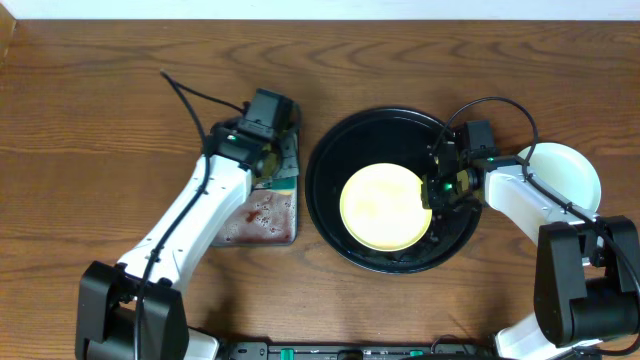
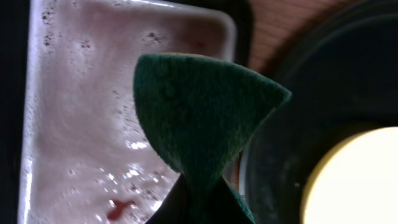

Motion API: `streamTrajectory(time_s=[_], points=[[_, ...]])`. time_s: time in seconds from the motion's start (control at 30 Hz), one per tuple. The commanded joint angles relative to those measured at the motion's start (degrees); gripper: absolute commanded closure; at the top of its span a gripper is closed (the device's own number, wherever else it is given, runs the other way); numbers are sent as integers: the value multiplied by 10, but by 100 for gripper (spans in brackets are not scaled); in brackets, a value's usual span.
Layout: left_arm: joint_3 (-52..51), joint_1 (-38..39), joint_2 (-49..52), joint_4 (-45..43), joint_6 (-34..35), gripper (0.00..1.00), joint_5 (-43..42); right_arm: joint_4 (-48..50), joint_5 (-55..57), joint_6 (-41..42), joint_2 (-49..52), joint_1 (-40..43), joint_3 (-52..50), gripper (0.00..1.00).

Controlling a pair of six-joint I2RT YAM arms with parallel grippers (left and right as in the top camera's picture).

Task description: Clean dirty plates on tray and stack at the side

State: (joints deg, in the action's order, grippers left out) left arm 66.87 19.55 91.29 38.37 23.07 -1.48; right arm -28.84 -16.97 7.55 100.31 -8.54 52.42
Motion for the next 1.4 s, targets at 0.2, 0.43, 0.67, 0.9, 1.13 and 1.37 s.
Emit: streamTrajectory(time_s=[0.2,0.43,0.67,0.9,1.13,1.37], points=[[-86,-67,4,-61,-62,79,-31,-14,57,1,-78,-9,-7,99],[-93,-74,4,-66,-83,62,-31,-13,193,-31,-203,-10,-7,99],[-93,-74,4,-44,-82,50,-43,-11,314,-60,-268,-35,-7,99],[-93,-74,4,-17,-82,34,-45,13,506,-145,-304,-130,-7,99],[-93,-74,4,-13,-82,34,-45,29,672,-202,-306,-254,-7,99],[-93,-74,4,-13,-82,33,-45,93,786,-291,-306,-361,-7,99]])
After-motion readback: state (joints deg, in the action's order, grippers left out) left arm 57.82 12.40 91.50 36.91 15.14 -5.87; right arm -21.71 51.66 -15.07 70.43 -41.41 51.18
